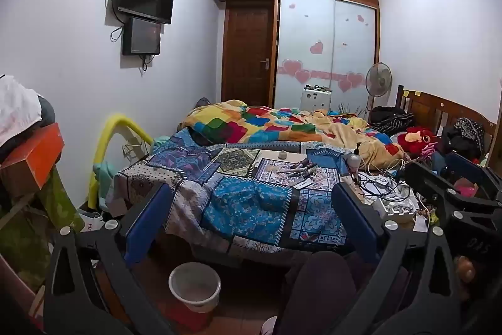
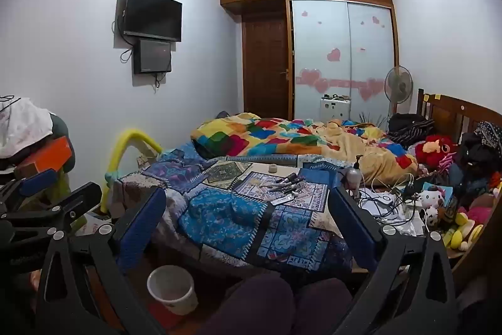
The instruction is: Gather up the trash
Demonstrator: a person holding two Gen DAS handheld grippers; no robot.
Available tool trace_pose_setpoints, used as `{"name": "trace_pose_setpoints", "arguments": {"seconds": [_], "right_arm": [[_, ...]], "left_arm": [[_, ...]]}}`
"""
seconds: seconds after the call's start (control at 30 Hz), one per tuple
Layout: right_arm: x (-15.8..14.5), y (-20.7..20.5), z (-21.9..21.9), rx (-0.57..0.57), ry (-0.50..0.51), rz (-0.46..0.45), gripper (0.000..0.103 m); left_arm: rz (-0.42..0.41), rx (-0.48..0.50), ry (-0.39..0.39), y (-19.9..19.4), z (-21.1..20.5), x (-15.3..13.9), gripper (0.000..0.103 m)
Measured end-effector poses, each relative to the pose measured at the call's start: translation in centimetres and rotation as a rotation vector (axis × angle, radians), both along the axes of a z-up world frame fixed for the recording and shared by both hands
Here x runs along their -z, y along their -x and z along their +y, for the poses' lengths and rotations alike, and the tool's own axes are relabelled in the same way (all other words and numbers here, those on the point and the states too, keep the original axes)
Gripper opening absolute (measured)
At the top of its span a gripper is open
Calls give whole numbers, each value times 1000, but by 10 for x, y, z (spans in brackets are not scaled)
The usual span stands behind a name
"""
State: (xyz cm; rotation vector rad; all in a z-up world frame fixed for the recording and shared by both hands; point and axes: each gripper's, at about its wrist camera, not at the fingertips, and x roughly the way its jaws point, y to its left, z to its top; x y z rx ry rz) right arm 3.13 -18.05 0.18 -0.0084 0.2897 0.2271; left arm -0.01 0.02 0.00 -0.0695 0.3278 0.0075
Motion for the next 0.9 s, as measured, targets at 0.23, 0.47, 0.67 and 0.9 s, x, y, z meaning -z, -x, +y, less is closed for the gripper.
{"name": "trace_pose_setpoints", "arguments": {"seconds": [0.23,0.47,0.67,0.9], "right_arm": [[-1,1,-1,-1,-3,1,103],[-1,2,-2,-2,-6,4,103],[-2,2,-4,-3,-10,7,103],[-2,2,-3,0,-13,6,103]], "left_arm": [[6,12,5,0,3,0,103],[13,11,0,-1,2,1,103],[8,0,-3,1,2,4,103],[9,2,-4,0,3,6,103]]}}
